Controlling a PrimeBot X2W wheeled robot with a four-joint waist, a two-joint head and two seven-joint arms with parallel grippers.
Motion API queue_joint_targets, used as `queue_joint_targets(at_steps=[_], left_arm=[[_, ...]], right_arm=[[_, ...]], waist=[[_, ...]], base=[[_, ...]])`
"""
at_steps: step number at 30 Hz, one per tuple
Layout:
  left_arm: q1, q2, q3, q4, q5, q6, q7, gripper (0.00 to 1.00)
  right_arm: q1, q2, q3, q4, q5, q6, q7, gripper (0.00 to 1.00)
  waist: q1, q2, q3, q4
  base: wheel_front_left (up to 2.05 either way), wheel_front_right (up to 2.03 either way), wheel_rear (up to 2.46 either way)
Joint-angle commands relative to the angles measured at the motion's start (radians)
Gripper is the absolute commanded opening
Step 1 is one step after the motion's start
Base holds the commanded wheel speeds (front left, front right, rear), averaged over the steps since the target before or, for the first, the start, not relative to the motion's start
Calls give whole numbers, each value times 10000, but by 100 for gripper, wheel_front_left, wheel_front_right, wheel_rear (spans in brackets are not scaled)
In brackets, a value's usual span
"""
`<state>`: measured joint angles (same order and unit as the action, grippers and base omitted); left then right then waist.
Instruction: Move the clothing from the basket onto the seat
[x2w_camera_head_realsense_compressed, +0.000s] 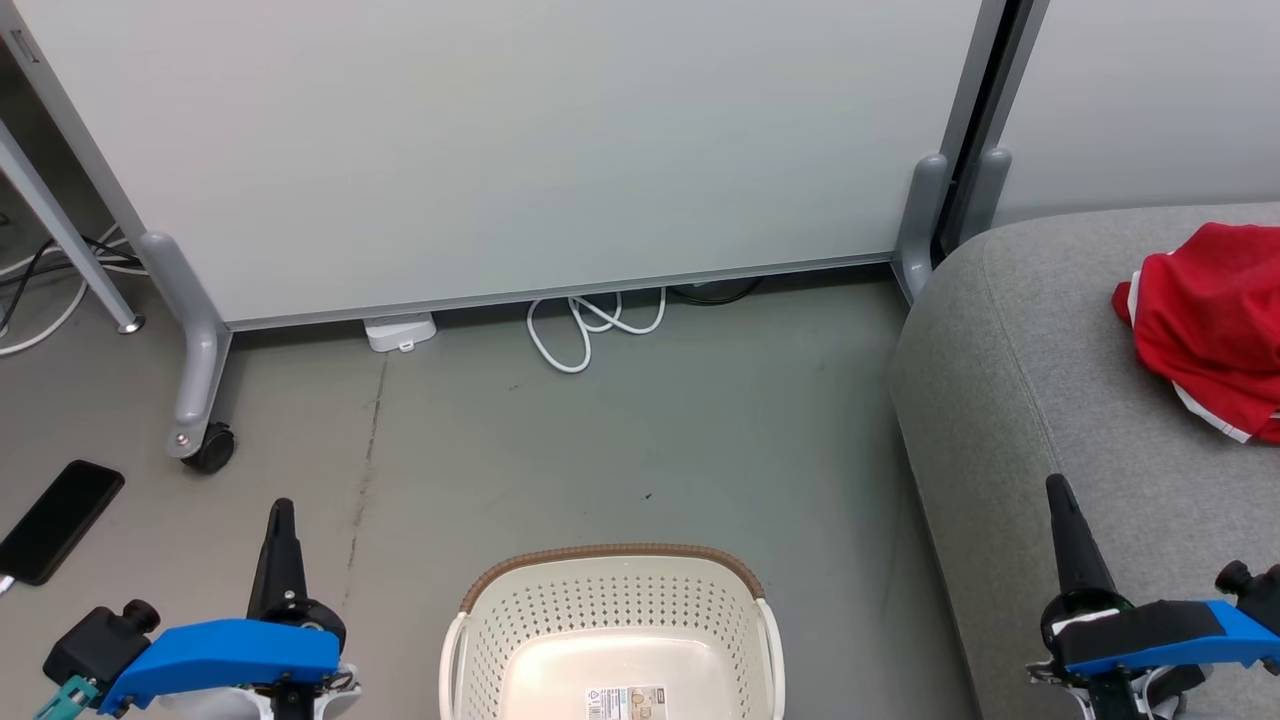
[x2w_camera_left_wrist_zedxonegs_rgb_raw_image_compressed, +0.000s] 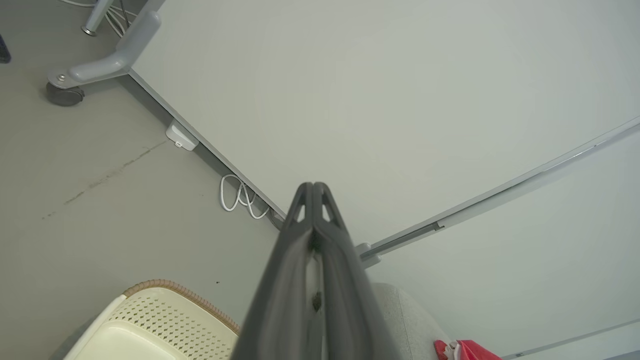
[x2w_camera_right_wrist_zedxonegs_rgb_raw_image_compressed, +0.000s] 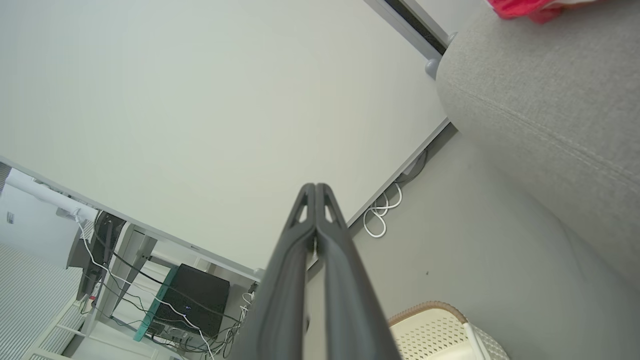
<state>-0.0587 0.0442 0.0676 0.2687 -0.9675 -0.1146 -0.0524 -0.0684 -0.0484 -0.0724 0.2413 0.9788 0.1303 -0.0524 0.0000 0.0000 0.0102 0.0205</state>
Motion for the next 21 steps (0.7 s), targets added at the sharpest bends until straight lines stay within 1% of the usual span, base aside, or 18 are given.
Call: queue_joint_targets(at_steps=[1,21], left_arm=[[-254,61,77,-138,-339,-62,103,0],[-373,69,221,-186,-2447,-117,657,0]], right_arm=[[-261,-24,-43,-80,346,4,100,0],[-343,-26,-178,-42,2417,5,651,0]], waist=[[0,0,-2,-5],[0,0,-21,-61]], base=[[0,0,0],[0,0,0]])
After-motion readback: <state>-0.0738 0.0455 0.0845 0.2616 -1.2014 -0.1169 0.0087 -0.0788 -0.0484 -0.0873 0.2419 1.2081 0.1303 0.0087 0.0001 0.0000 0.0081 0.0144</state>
